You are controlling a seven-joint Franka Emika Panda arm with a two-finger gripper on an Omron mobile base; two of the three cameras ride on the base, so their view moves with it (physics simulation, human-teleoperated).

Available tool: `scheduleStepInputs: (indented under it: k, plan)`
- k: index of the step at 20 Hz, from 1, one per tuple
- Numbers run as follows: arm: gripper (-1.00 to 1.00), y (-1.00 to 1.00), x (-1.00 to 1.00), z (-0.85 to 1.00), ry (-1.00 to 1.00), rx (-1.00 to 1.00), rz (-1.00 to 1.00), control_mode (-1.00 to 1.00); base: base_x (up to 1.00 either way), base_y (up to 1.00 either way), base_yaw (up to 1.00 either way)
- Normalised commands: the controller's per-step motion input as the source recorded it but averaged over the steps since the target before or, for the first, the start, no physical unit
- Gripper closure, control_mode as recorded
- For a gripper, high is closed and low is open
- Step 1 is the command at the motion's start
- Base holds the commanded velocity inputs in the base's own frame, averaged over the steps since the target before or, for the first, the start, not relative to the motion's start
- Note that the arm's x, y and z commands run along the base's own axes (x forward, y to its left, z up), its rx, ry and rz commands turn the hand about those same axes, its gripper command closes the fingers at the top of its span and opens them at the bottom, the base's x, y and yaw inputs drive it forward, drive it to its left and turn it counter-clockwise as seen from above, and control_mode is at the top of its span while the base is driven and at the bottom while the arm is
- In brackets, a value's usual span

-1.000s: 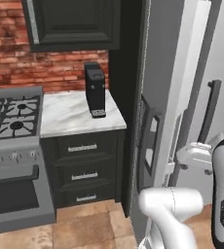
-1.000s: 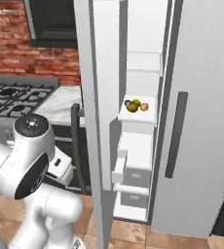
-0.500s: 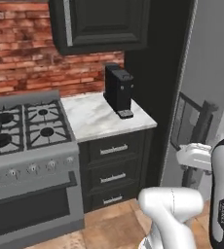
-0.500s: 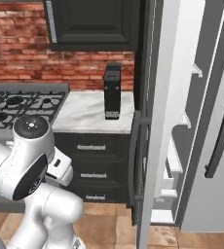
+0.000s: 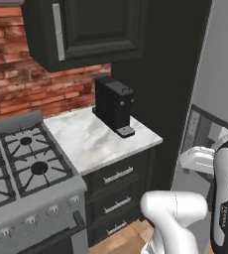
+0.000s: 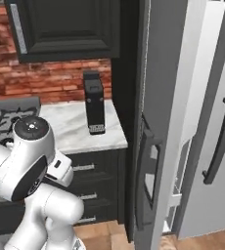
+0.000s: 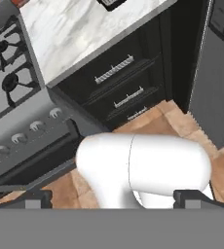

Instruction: Take the pear and lemon from the highest rack and move them to the second highest rack where the mushroom and mango are located, to maximize freezer space. Close the freezer door after rearranging.

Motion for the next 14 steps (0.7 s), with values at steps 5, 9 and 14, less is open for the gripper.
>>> scheduleStepInputs:
  k: [5,9,14]
  plan:
    - [-1.00,0.00,0.00,0.00,0.00,0.00,0.00,1.00,0.50,0.00,-0.63]
    - [-1.00,0.00,0.00,0.00,0.00,0.00,0.00,1.00,0.47,0.02,-0.65]
    - [-1.00,0.00,0.00,0.00,0.00,0.00,0.00,1.00,0.58,0.22,-0.38]
